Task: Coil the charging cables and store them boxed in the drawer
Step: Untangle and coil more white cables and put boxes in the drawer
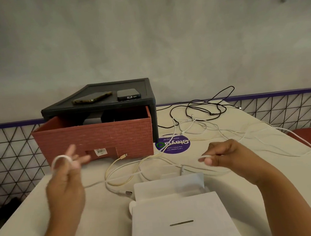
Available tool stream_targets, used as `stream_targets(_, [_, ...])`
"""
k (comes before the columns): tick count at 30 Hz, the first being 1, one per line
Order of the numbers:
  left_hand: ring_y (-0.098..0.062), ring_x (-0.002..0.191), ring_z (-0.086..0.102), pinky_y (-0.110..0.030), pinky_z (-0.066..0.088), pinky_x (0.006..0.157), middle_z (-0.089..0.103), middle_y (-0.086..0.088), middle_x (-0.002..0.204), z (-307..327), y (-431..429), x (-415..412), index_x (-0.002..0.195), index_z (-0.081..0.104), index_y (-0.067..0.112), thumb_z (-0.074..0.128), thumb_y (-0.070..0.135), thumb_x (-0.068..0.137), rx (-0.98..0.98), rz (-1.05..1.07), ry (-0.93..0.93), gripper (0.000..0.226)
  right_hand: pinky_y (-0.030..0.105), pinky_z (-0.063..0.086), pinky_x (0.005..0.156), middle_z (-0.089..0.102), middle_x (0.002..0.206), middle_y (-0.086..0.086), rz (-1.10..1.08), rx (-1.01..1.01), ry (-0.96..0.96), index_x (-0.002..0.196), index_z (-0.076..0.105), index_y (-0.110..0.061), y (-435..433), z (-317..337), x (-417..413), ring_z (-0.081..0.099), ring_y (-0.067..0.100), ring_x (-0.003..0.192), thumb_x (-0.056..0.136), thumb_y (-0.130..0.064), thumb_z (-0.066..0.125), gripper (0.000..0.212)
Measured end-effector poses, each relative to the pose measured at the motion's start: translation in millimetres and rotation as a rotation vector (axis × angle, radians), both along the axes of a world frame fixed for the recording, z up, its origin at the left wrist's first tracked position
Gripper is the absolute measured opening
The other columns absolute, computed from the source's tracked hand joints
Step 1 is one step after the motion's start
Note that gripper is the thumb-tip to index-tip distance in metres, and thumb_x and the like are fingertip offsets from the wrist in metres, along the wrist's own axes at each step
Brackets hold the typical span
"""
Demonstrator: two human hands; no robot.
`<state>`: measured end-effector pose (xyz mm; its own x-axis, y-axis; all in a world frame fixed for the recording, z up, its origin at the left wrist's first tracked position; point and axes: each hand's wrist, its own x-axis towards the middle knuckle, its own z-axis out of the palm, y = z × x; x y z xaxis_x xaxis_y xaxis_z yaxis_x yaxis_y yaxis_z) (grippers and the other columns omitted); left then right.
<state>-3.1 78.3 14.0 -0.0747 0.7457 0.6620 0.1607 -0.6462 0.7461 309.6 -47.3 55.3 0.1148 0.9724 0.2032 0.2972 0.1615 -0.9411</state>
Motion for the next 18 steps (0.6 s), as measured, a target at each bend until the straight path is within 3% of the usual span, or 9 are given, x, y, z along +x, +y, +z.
stream_targets(2, [0.016,0.096,0.049,-0.022,0.038,0.1,0.057,0.037,0.11,-4,-7,7,0.089,0.062,0.048,0.04,0.039,0.093,0.064,-0.008,0.279,0.024,0.013,0.043,0.066,0.064,0.063,-0.006,-0.096,0.124,0.053,0.064,0.077,-0.025,-1,3,1,0.059,0.002,0.067,0.058,-0.027,0.076,0.007])
stream_targets(4, [0.019,0.097,0.047,-0.048,0.014,0.115,0.056,0.043,0.102,-11,-3,9,0.077,0.063,0.035,0.036,0.044,0.088,0.095,0.015,0.496,0.031,0.012,0.045,0.065,0.065,0.066,-0.005,-0.171,0.26,0.093,0.066,0.077,-0.026,-1,1,6,0.059,0.002,0.068,0.05,-0.051,0.081,0.03])
stream_targets(6, [0.011,0.087,0.049,-0.04,-0.003,0.117,0.064,0.023,0.083,-12,-4,16,0.072,0.059,0.036,0.034,0.045,0.088,0.117,0.019,0.603,0.031,0.009,0.045,0.065,0.066,0.069,-0.006,-0.271,0.353,0.124,0.069,0.077,-0.026,-2,1,7,0.059,0.001,0.07,0.048,-0.057,0.08,0.038])
stream_targets(7, [0.003,0.08,0.049,-0.041,0.006,0.116,0.06,0.011,0.069,-11,-6,19,0.073,0.059,0.034,0.034,0.045,0.089,0.135,0.012,0.626,0.032,0.008,0.045,0.065,0.066,0.068,-0.007,-0.312,0.381,0.151,0.068,0.076,-0.026,-1,2,8,0.059,0.0,0.069,0.055,-0.048,0.079,0.026])
stream_targets(9, [-0.006,0.068,0.046,-0.039,0.041,0.089,0.045,0.006,0.055,-13,-10,22,0.072,0.064,0.027,0.034,0.047,0.088,0.139,-0.013,0.645,0.04,0.006,0.045,0.064,0.067,0.066,-0.011,-0.437,0.422,0.184,0.066,0.074,-0.025,1,4,8,0.059,-0.003,0.067,0.07,-0.019,0.075,0.008])
stream_targets(10, [-0.008,0.065,0.045,-0.029,0.042,0.071,0.041,0.006,0.053,-10,-13,22,0.065,0.062,0.025,0.035,0.049,0.087,0.12,-0.037,0.639,0.042,0.006,0.045,0.063,0.068,0.067,-0.012,-0.522,0.429,0.168,0.068,0.073,-0.026,2,3,8,0.059,-0.002,0.067,0.073,-0.01,0.073,0.017])
stream_targets(12, [-0.008,0.058,0.042,-0.015,0.032,0.054,0.034,0.005,0.051,-8,-19,23,0.053,0.044,0.026,0.042,0.052,0.081,0.119,-0.058,0.62,0.038,0.004,0.041,0.06,0.067,0.07,-0.011,-0.669,0.446,0.07,0.07,0.069,-0.027,4,0,12,0.056,-0.001,0.065,0.076,-0.011,0.073,0.017])
stream_targets(15, [-0.007,0.048,0.038,-0.017,0.031,0.047,0.04,0.004,0.05,-10,-21,24,0.053,0.042,0.02,0.054,0.055,0.068,0.055,-0.091,0.56,0.04,0.009,0.036,0.061,0.06,0.079,-0.01,-0.82,0.419,-0.232,0.077,0.068,-0.024,7,-6,16,0.051,0.0,0.07,0.079,-0.018,0.071,0.007])
stream_targets(18, [-0.004,0.042,0.025,-0.019,0.023,0.041,0.028,0.008,0.044,-5,-25,24,0.05,0.034,0.013,0.056,0.057,0.064,-0.118,-0.135,0.303,0.052,0.026,0.033,0.069,0.057,0.086,-0.003,-0.885,0.352,-0.46,0.085,0.07,-0.014,10,-12,24,0.051,0.019,0.085,0.083,-0.014,0.067,0.003])
